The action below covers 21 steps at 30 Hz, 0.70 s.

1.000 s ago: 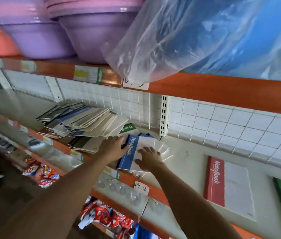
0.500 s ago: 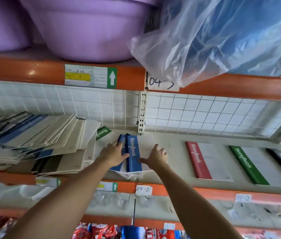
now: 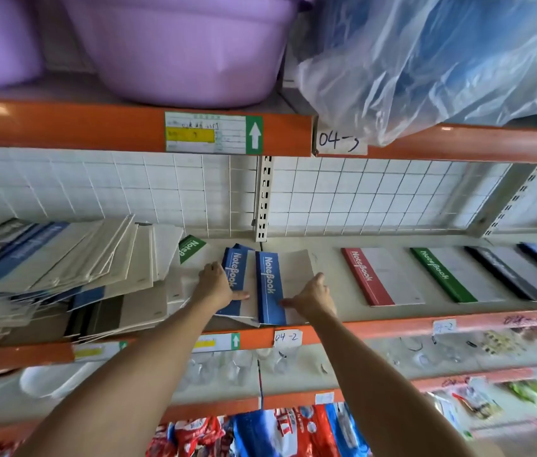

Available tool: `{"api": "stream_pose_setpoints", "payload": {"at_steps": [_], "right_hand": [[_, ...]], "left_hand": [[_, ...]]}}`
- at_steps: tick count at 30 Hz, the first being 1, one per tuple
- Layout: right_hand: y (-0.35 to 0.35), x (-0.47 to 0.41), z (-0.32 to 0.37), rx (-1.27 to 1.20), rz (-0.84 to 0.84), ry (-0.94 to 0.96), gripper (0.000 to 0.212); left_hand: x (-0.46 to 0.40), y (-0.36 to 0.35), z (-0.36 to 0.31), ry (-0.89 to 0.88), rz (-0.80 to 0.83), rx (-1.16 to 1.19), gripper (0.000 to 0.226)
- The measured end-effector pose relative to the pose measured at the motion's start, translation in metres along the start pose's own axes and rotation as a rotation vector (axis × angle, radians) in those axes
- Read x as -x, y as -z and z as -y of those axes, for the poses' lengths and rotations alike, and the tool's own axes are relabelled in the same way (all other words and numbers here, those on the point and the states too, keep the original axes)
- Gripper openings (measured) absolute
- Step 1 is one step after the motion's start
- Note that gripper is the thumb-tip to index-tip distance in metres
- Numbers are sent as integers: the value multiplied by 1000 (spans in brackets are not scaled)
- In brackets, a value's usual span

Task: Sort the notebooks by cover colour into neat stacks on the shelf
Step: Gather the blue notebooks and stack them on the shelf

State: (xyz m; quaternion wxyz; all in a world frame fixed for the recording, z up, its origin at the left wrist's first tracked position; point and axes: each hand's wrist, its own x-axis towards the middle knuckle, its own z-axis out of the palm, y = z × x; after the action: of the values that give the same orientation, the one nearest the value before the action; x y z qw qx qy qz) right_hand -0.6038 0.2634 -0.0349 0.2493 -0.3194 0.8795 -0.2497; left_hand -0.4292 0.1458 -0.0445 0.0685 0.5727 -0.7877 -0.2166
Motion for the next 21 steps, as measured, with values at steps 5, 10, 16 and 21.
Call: {"api": "stream_pose_setpoints", "payload": {"at_steps": [5,10,16,21], "right_hand": [[0,14,-1,5,-50,20,84],[5,22,4,-41,-28,32,81],[4,28,5,-116,-4,21,57],[4,32,8,-296,56,-36,28]], "left_hand": [[3,8,-4,113,50,-72,111],[7,13,-4,211,55,-107,103],[15,13,-2,125,81,-68,79],[22,15,-12,-46,-84,-62,47]]}}
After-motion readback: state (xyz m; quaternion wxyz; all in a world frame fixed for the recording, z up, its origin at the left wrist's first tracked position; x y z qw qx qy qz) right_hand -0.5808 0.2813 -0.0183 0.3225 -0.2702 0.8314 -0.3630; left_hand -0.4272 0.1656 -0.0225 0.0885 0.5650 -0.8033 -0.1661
